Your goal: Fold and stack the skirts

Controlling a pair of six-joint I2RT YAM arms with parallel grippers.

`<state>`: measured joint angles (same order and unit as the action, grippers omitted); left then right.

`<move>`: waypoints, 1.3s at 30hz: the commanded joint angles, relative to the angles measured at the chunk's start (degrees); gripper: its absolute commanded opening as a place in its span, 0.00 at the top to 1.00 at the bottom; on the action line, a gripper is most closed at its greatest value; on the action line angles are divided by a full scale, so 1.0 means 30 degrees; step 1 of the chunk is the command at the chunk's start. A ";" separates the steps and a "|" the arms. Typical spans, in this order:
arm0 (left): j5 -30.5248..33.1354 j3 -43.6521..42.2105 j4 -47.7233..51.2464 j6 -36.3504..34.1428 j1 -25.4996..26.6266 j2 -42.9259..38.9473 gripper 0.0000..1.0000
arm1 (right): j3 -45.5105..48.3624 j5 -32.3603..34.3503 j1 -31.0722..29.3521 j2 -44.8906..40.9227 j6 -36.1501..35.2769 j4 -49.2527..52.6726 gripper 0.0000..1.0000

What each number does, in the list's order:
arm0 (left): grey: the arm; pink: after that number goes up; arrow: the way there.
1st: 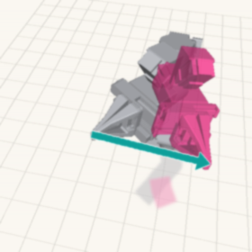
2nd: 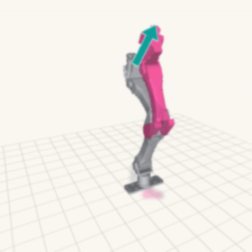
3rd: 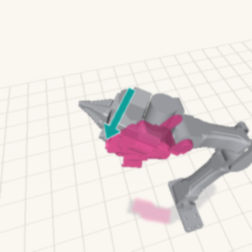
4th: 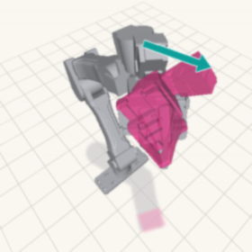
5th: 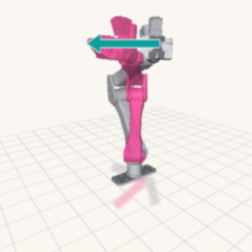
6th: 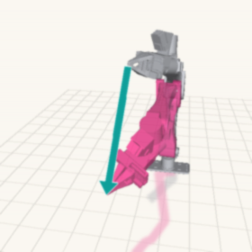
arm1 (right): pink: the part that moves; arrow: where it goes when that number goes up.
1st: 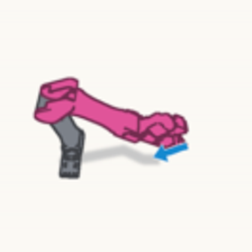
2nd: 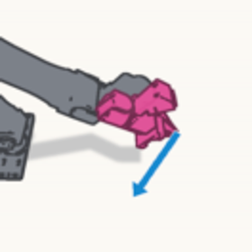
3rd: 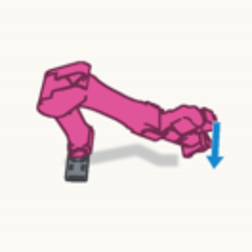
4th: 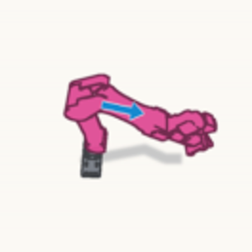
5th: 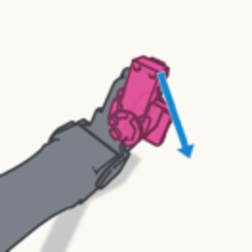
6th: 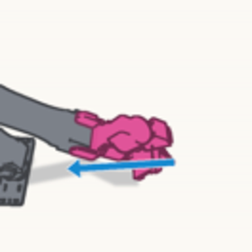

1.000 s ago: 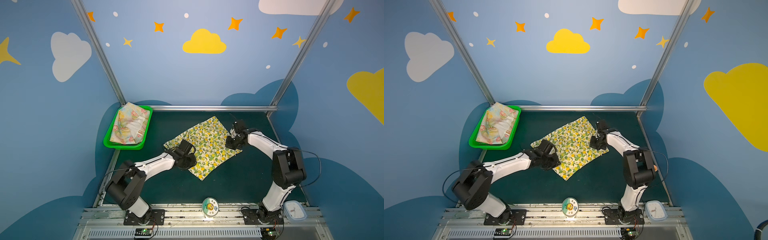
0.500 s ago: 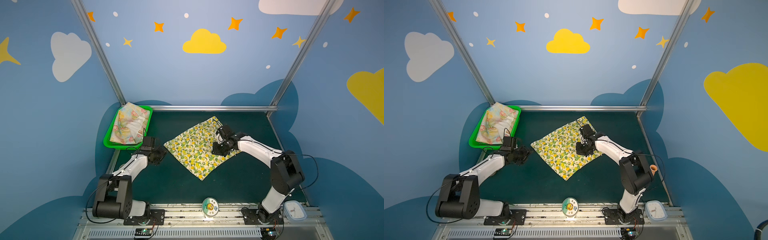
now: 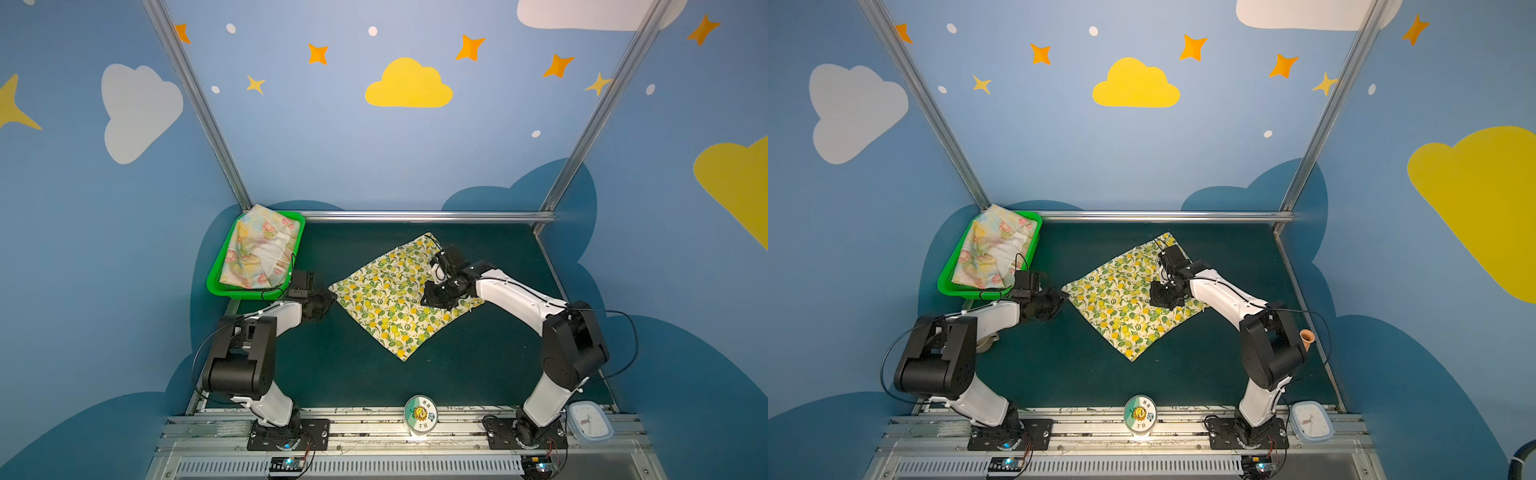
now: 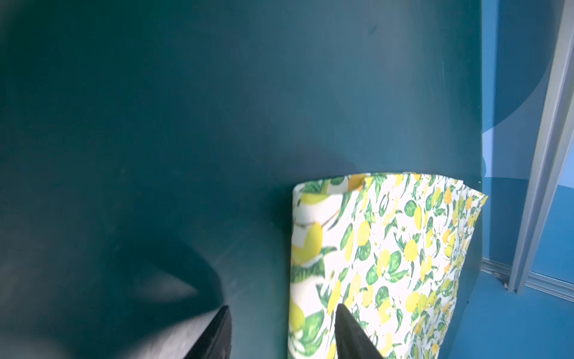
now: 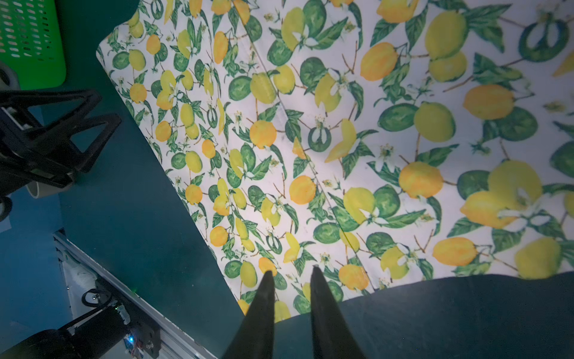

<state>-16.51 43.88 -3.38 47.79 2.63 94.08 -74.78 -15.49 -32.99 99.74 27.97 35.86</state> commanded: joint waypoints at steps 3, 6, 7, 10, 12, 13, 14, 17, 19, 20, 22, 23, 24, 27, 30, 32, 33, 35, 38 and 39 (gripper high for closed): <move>0.1006 0.0706 -0.1532 -0.0621 -0.0065 0.1105 0.48 | -0.0466 -0.0038 0.0143 -0.0469 -0.0351 0.0854 0.78; 0.1111 0.0818 -0.2088 -0.0646 -0.0068 0.1673 0.50 | -0.0526 -0.0095 0.0213 -0.0414 -0.0285 0.1011 0.78; 0.1071 0.0813 -0.2421 -0.0644 -0.0082 0.1854 0.52 | -0.0491 -0.0153 0.0216 -0.0406 -0.0242 0.0997 0.78; 0.0737 0.0786 -0.3348 -0.0580 -0.0054 0.2448 0.54 | -0.0530 -0.0280 0.0266 -0.0323 -0.0242 0.1026 0.78; 0.0727 0.0731 -0.3852 -0.0492 0.0011 0.2783 0.55 | -0.0546 -0.0345 0.0323 -0.0231 -0.0211 0.1107 0.78; 0.0711 0.0712 -0.3966 -0.0489 0.0008 0.2904 0.55 | -0.0551 -0.0346 0.0333 -0.0202 -0.0211 0.1114 0.78; 0.0710 0.0711 -0.4043 -0.0482 0.0058 0.3024 0.56 | -0.0536 -0.0346 0.0348 -0.0176 -0.0211 0.1134 0.78; 0.0781 0.0628 -0.4370 -0.0487 0.0104 0.3242 0.58 | -0.0546 -0.0390 0.0389 -0.0144 -0.0182 0.1173 0.78; 0.0851 0.0593 -0.4479 -0.0476 0.0114 0.3368 0.60 | -0.0528 -0.0404 0.0392 -0.0143 -0.0181 0.1173 0.78; 0.0828 0.0602 -0.4592 -0.0491 0.0126 0.3439 0.61 | -0.0555 -0.0405 0.0392 -0.0128 -0.0181 0.1194 0.79; 0.0788 0.0548 -0.4816 -0.0469 0.0156 0.3524 0.64 | -0.0556 -0.0335 0.0363 -0.0113 -0.0233 0.1252 0.78; 0.0803 0.0499 -0.4881 -0.0446 0.0153 0.3531 0.66 | -0.0538 -0.0255 0.0311 -0.0142 -0.0286 0.1282 0.78; 0.0836 0.0463 -0.4963 -0.0434 0.0186 0.3499 0.70 | -0.0542 -0.0180 0.0261 -0.0143 -0.0355 0.1366 0.78; 0.0701 0.0402 -0.5144 -0.0401 0.0180 0.3371 0.86 | -0.0490 0.0072 -0.0071 -0.0258 -0.0644 0.1708 0.75; 0.0616 0.0490 -0.4963 -0.0481 0.0185 0.3159 0.95 | -0.0505 0.0935 -0.0777 -0.0398 -0.1015 0.2284 0.71; 0.0641 0.0578 -0.4653 -0.0657 0.0183 0.2964 0.96 | -0.0608 0.1745 -0.1472 -0.0435 -0.1307 0.2706 0.68; 0.0641 0.0624 -0.4563 -0.0745 0.0192 0.2878 0.96 | -0.0669 0.2108 -0.1878 -0.0436 -0.1454 0.2957 0.67; 0.0521 0.0650 -0.4502 -0.0876 0.0196 0.2677 0.96 | -0.0840 0.3076 -0.2847 -0.0393 -0.1801 0.3396 0.64; 0.0549 0.0838 -0.4152 -0.1117 0.0200 0.2470 0.96 | -0.1230 0.4624 -0.4335 -0.0086 -0.2396 0.4015 0.61; 0.0487 0.0899 -0.4120 -0.1171 0.0199 0.2434 0.96 | -0.1352 0.5057 -0.4803 0.0061 -0.2633 0.4206 0.60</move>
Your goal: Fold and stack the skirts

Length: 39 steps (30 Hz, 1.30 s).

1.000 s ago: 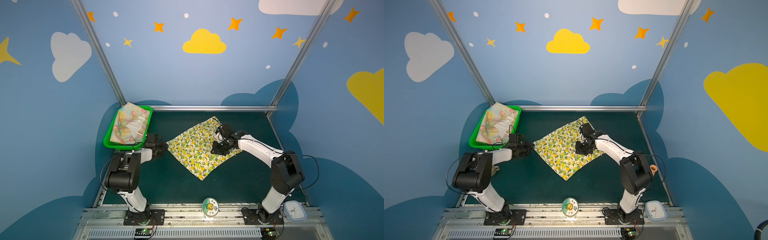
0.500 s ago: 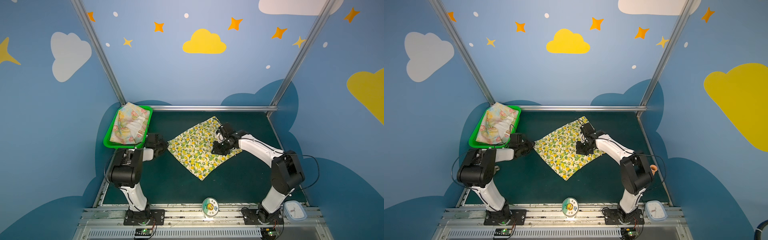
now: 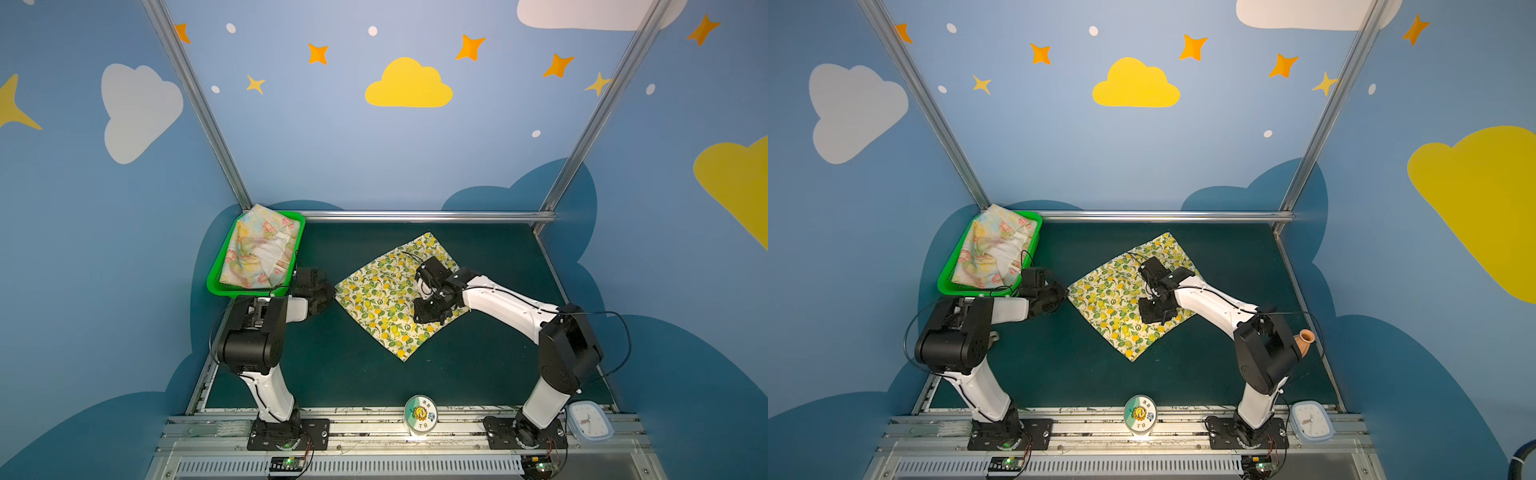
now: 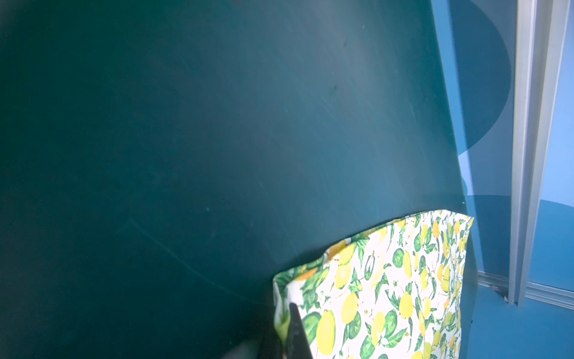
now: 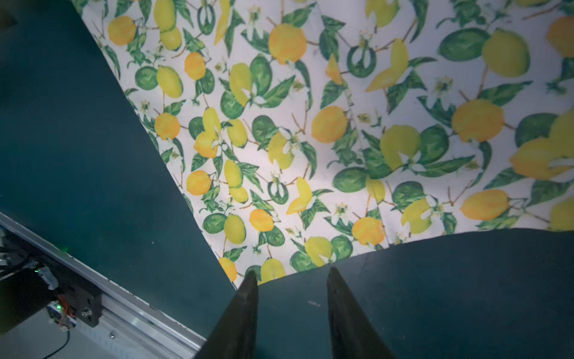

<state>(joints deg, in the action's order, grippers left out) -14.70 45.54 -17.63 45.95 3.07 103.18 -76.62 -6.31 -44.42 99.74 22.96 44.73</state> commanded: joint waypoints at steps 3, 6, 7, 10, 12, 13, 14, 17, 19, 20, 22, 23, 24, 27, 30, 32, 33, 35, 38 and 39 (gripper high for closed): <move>-0.0257 0.0552 0.0799 -0.0720 0.0046 -0.0627 0.96 | -0.1299 0.3478 -0.2501 0.0700 -0.1615 0.1754 0.59; -0.0366 0.0750 0.0921 -0.0750 0.0053 -0.0612 0.96 | -0.1668 0.4635 -0.3854 0.1406 -0.2203 0.2049 0.58; -0.0377 0.0846 0.0953 -0.0769 0.0047 -0.0613 0.96 | -0.1779 0.4869 -0.4208 0.1643 -0.2346 0.2129 0.59; -0.0432 0.0955 0.0983 -0.0765 0.0047 -0.0625 0.96 | -0.1752 0.4995 -0.4909 0.2227 -0.2576 0.1990 0.59; -0.0411 0.1038 0.1120 -0.0794 0.0035 -0.0642 0.96 | -0.1770 0.4988 -0.5237 0.2670 -0.2474 0.1925 0.59; -0.0403 0.1022 0.1116 -0.0838 0.0038 -0.0641 0.96 | -0.1766 0.4876 -0.5441 0.2826 -0.2528 0.1786 0.59; -0.0403 0.0992 0.1101 -0.0809 0.0031 -0.0669 0.96 | -0.1755 0.4799 -0.5627 0.2996 -0.2534 0.1706 0.59; -0.0455 0.0993 0.1100 -0.0791 0.0019 -0.0700 0.96 | -0.1836 0.4708 -0.6009 0.3570 -0.2519 0.1581 0.59; -0.0461 0.0941 0.1101 -0.0800 0.0031 -0.0744 0.96 | -0.1935 0.4737 -0.6178 0.3941 -0.2470 0.1541 0.60; -0.0462 0.0948 0.1100 -0.0802 0.0031 -0.0752 0.96 | -0.1937 0.4737 -0.6239 0.4122 -0.2468 0.1554 0.60; -0.0491 0.0934 0.1114 -0.0844 0.0025 -0.0807 0.96 | -0.1959 0.4848 -0.6335 0.4335 -0.2468 0.1526 0.60; -0.0505 0.0949 0.1130 -0.0832 0.0029 -0.0817 0.96 | -0.1947 0.4855 -0.6379 0.4434 -0.2488 0.1474 0.60; -0.0520 0.0957 0.1130 -0.0811 0.0015 -0.0817 0.96 | -0.1994 0.4856 -0.6424 0.4518 -0.2509 0.1460 0.61; -0.0529 0.0934 0.1144 -0.0764 0.0032 -0.0833 0.96 | -0.2114 0.4799 -0.6467 0.4873 -0.2575 0.1525 0.63; -0.0563 0.0934 0.1188 -0.0785 0.0008 -0.0868 0.96 | -0.2158 0.4848 -0.6623 0.5106 -0.2602 0.1496 0.63; -0.0579 0.0934 0.1210 -0.0798 0.0022 -0.0904 0.96 | -0.2187 0.4929 -0.6667 0.5237 -0.2606 0.1520 0.64; -0.0578 0.0934 0.1218 -0.0787 0.0013 -0.0895 0.96 | -0.2201 0.4987 -0.6705 0.5246 -0.2586 0.1521 0.64; -0.0593 0.0934 0.1218 -0.0758 0.0031 -0.0905 0.96 | -0.2176 0.5056 -0.6805 0.5351 -0.2545 0.1525 0.64; -0.0618 0.0934 0.1218 -0.0753 0.0027 -0.0902 0.96 | -0.2259 0.5170 -0.6871 0.5497 -0.2493 0.1592 0.64; -0.0635 0.0934 0.1195 -0.0730 0.0016 -0.0905 0.96 | -0.2305 0.5224 -0.6897 0.5584 -0.2468 0.1657 0.64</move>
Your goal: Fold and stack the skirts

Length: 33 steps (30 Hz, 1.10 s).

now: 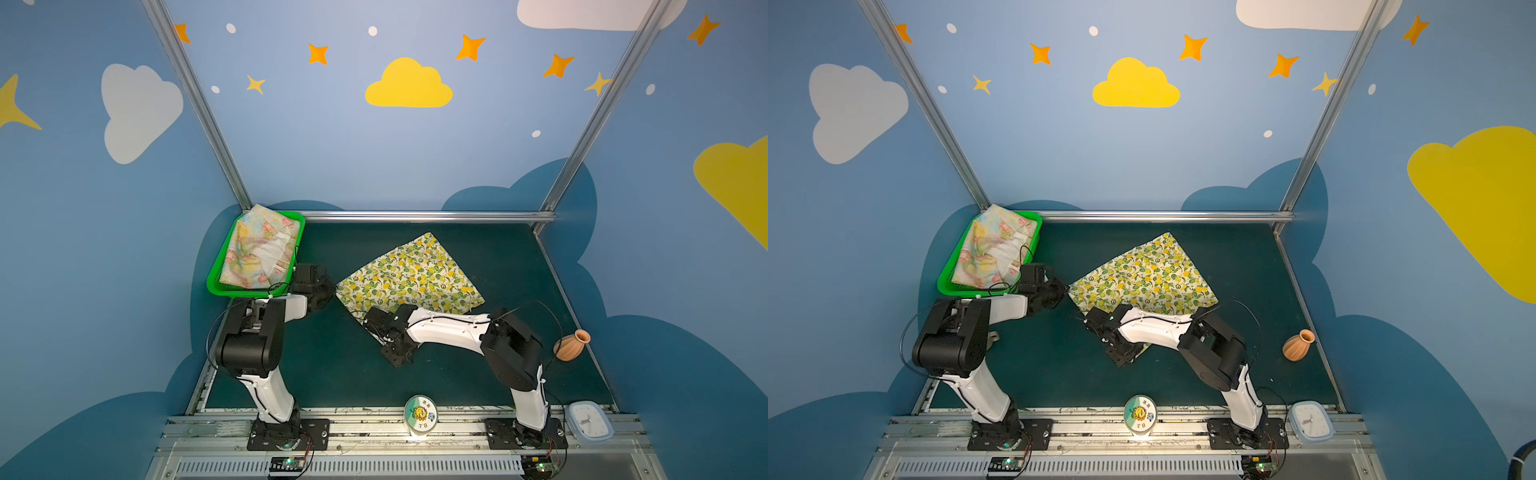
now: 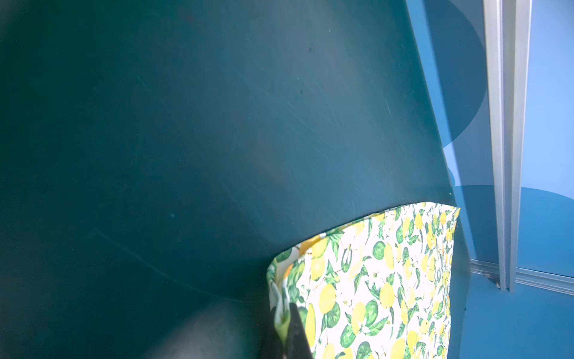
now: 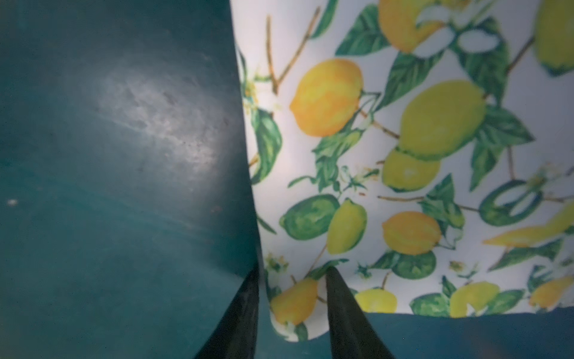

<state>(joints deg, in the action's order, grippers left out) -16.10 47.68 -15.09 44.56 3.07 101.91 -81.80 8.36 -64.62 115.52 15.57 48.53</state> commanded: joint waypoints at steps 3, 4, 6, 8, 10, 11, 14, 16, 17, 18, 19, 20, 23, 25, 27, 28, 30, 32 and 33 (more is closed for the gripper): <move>-0.0229 0.0278 0.0369 -0.0204 0.0030 -0.0388 0.96 | -0.0667 0.0348 -0.0225 0.0533 0.0038 0.0445 0.68; -0.0277 0.0335 0.0387 -0.0150 0.0023 -0.0357 0.96 | -0.0691 0.0348 -0.0221 0.0595 0.0032 0.0463 0.71; -0.0448 0.0388 0.0385 -0.0087 0.0016 -0.0336 0.96 | -0.0812 0.0237 -0.0238 0.0766 0.0045 0.0547 0.78; -0.0424 0.0433 0.0451 0.0012 0.0009 -0.0394 0.96 | -0.0931 0.0229 -0.0263 0.0881 0.0036 0.0664 0.89; -0.0420 0.0552 0.0627 0.0070 -0.0014 -0.0478 0.96 | -0.1127 0.0223 -0.0298 0.0935 -0.0021 0.0839 1.00; -0.0451 0.0639 0.0718 0.0088 -0.0044 -0.0502 0.96 | -0.1155 0.0258 -0.0341 0.0849 -0.0040 0.0880 1.00; -0.0639 0.1100 0.1219 0.0179 -0.0170 -0.0621 0.96 | -0.1082 0.0194 -0.0416 0.0406 -0.0067 0.0982 1.00; -0.0646 0.1527 0.1761 0.0211 -0.0204 -0.0815 0.96 | -0.1093 0.0102 -0.0502 -0.0086 -0.0065 0.1147 1.00; -0.0588 0.1685 0.2054 0.0180 -0.0259 -0.0979 0.96 | -0.1093 0.0075 -0.0543 -0.0349 -0.0113 0.1186 1.00; -0.0462 0.1833 0.2336 0.0150 -0.0264 -0.1174 0.96 | -0.1045 0.0057 -0.0542 -0.0673 -0.0094 0.1275 1.00; -0.0357 0.1981 0.2640 0.0102 -0.0289 -0.1373 0.96 | -0.1058 -0.0027 -0.0534 -0.0994 -0.0140 0.1325 1.00; -0.0269 0.2156 0.3062 0.0051 -0.0307 -0.1664 0.96 | -0.1058 -0.0090 -0.0522 -0.1392 -0.0182 0.1398 1.00; 0.0068 0.2597 0.4196 -0.0243 -0.0359 -0.2536 0.96 | -0.1097 -0.0389 -0.0543 -0.2401 -0.0271 0.1609 1.00; 0.0303 0.2945 0.5133 -0.0498 -0.0388 -0.3100 0.96 | -0.1162 -0.0574 -0.0535 -0.3017 -0.0299 0.1675 1.00; 0.0571 0.3254 0.6106 -0.0749 -0.0437 -0.3522 0.96 | -0.1161 -0.0790 -0.0577 -0.3440 -0.0377 0.1697 1.00; 0.0648 0.3373 0.6503 -0.0858 -0.0495 -0.3761 0.96 | -0.1163 -0.0838 -0.0555 -0.3645 -0.0333 0.1693 1.00; 0.0814 0.3471 0.7127 -0.1027 -0.0586 -0.4191 0.96 | -0.1143 -0.0932 -0.0607 -0.3940 -0.0376 0.1622 1.00; 0.1092 0.3472 0.7567 -0.1147 -0.0698 -0.4665 0.96 | -0.1075 -0.0970 -0.0630 -0.4182 -0.0382 0.1497 1.00; 0.1178 0.3494 0.7839 -0.1198 -0.0794 -0.4902 0.96 | -0.1022 -0.0992 -0.0651 -0.4270 -0.0361 0.1390 1.00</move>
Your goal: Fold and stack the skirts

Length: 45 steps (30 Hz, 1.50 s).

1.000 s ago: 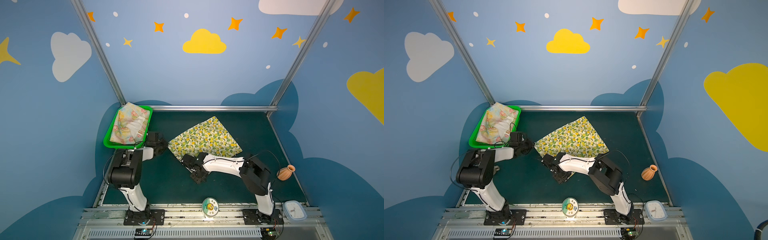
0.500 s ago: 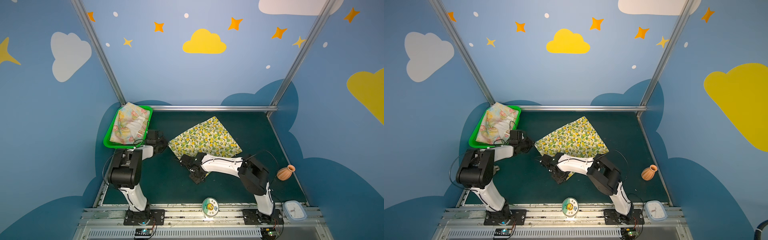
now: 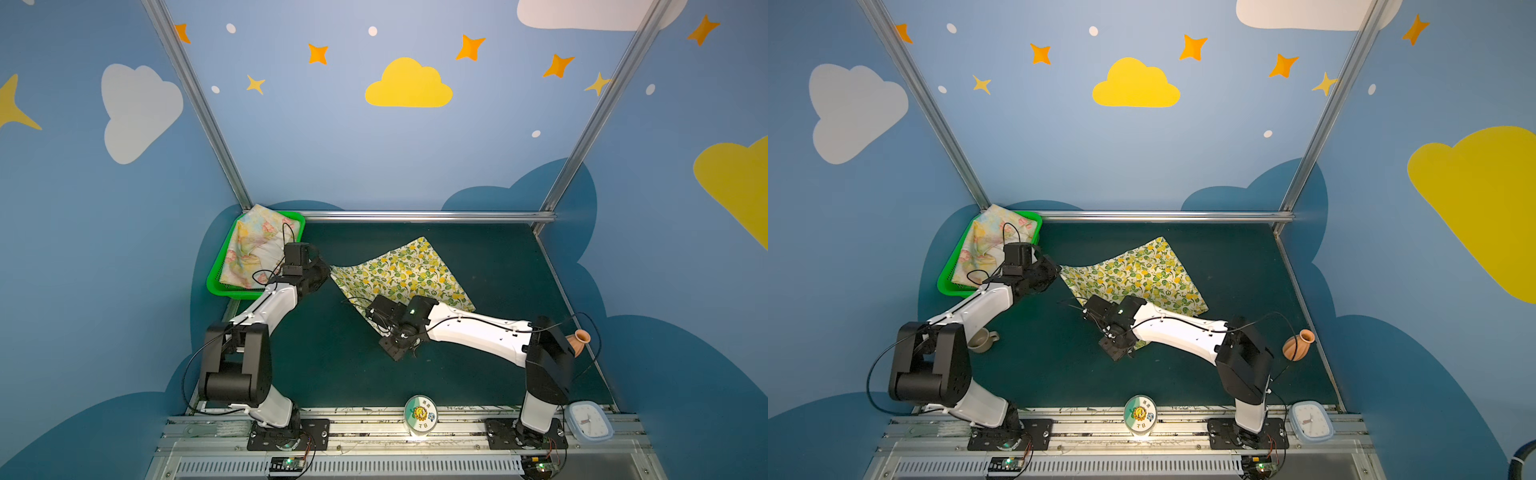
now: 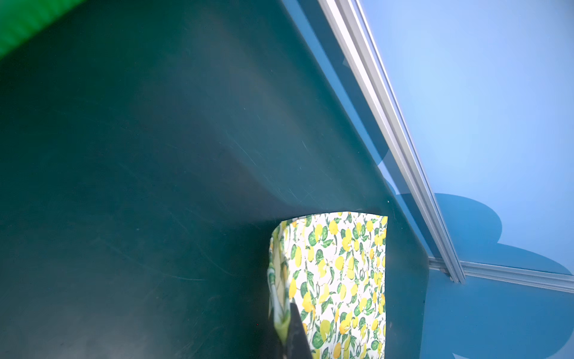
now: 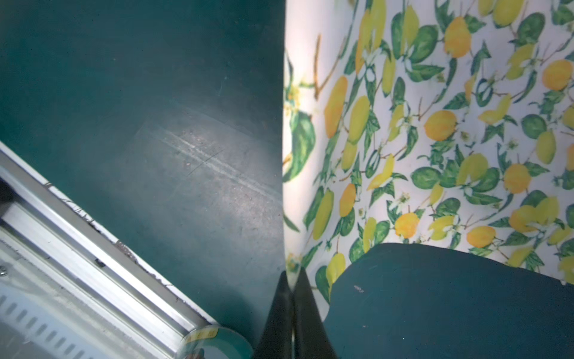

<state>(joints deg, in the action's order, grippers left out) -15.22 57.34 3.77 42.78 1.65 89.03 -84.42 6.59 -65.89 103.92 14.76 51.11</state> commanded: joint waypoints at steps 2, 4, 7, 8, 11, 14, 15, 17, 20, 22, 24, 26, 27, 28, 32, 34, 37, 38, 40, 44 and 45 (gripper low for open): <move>0.0907 0.0332 0.2155 -0.0795 -0.0502 -0.1025 0.96 | -0.0016 -0.0540 -0.0285 -0.0558 -0.0082 0.0240 1.00; 0.1478 0.0325 0.2701 -0.0982 -0.0686 -0.1361 0.96 | 0.0160 -0.0853 -0.0325 -0.0704 -0.0035 -0.0062 1.00; 0.1478 0.0259 0.3361 -0.1176 -0.0957 -0.1784 0.96 | 0.0236 -0.1213 -0.0389 -0.0820 0.0079 -0.0331 1.00; 0.1463 0.0224 0.3521 -0.1231 -0.1028 -0.1892 0.96 | 0.0199 -0.1230 -0.0430 -0.0831 0.0081 -0.0310 1.00; 0.1442 0.0163 0.3919 -0.1401 -0.1209 -0.2203 0.96 | -0.0094 -0.1262 -0.0558 -0.0745 -0.0063 -0.0129 1.00; 0.1482 0.0134 0.4248 -0.1546 -0.1261 -0.2399 0.96 | -0.0356 -0.1653 -0.0669 -0.0590 -0.0206 -0.0043 1.00; 0.1505 0.0149 0.4428 -0.1583 -0.1300 -0.2424 0.96 | -0.0405 -0.1930 -0.0702 -0.0560 -0.0264 -0.0009 1.00; 0.1454 0.0112 0.4685 -0.1609 -0.1330 -0.2479 0.96 | -0.0440 -0.2285 -0.0724 -0.0589 -0.0310 -0.0004 1.00; 0.1551 0.0076 0.5117 -0.1606 -0.1330 -0.2710 0.96 | -0.0395 -0.2828 -0.0729 -0.0850 -0.0408 0.0008 1.00; 0.1625 -0.0025 0.5359 -0.1604 -0.1315 -0.2939 0.96 | -0.0363 -0.3215 -0.0741 -0.0974 -0.0545 -0.0100 1.00; 0.1731 -0.0198 0.5596 -0.1490 -0.1313 -0.3255 0.96 | -0.0372 -0.3714 -0.0748 -0.1036 -0.0708 -0.0227 1.00; 0.1848 -0.0331 0.5836 -0.1474 -0.1315 -0.3533 0.96 | -0.0465 -0.4069 -0.0788 -0.1010 -0.0802 -0.0338 1.00; 0.1957 -0.0363 0.5995 -0.1459 -0.1312 -0.3652 0.96 | -0.0510 -0.4178 -0.0826 -0.0981 -0.0823 -0.0373 1.00; 0.2090 -0.0364 0.6214 -0.1464 -0.1326 -0.3754 0.96 | -0.0612 -0.4293 -0.0893 -0.0952 -0.0933 -0.0367 1.00; 0.2463 -0.0452 0.6990 -0.1466 -0.1318 -0.4454 0.96 | -0.1086 -0.4606 -0.1211 -0.0659 -0.1321 -0.0452 1.00; 0.2662 -0.0510 0.7386 -0.1419 -0.1341 -0.4900 0.96 | -0.1261 -0.5253 -0.1264 -0.0626 -0.1392 -0.0614 1.00; 0.2953 -0.0510 0.7874 -0.1276 -0.1359 -0.5589 0.96 | -0.1287 -0.6031 -0.1250 -0.0769 -0.1446 -0.0973 1.00; 0.3041 -0.0539 0.7917 -0.1141 -0.1341 -0.5778 0.96 | -0.1330 -0.6240 -0.1228 -0.0827 -0.1471 -0.1057 1.00; 0.2860 -0.0525 0.7699 -0.1135 -0.1341 -0.6004 0.96 | -0.1217 -0.6491 -0.1102 -0.0968 -0.1552 -0.1224 1.00; 0.1727 0.0190 0.7405 -0.1264 -0.1312 -0.5481 0.96 | -0.0418 -0.7664 -0.0324 -0.1505 -0.1190 -0.1923 1.00; 0.1520 0.0438 0.7386 -0.1249 -0.1295 -0.5210 0.96 | -0.0120 -0.8005 -0.0037 -0.1681 -0.1063 -0.2152 1.00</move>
<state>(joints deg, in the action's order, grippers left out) -8.73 56.49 25.67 39.40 -2.15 71.90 -86.30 -13.41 -67.96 102.32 11.27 46.39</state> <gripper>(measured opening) 0.049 0.047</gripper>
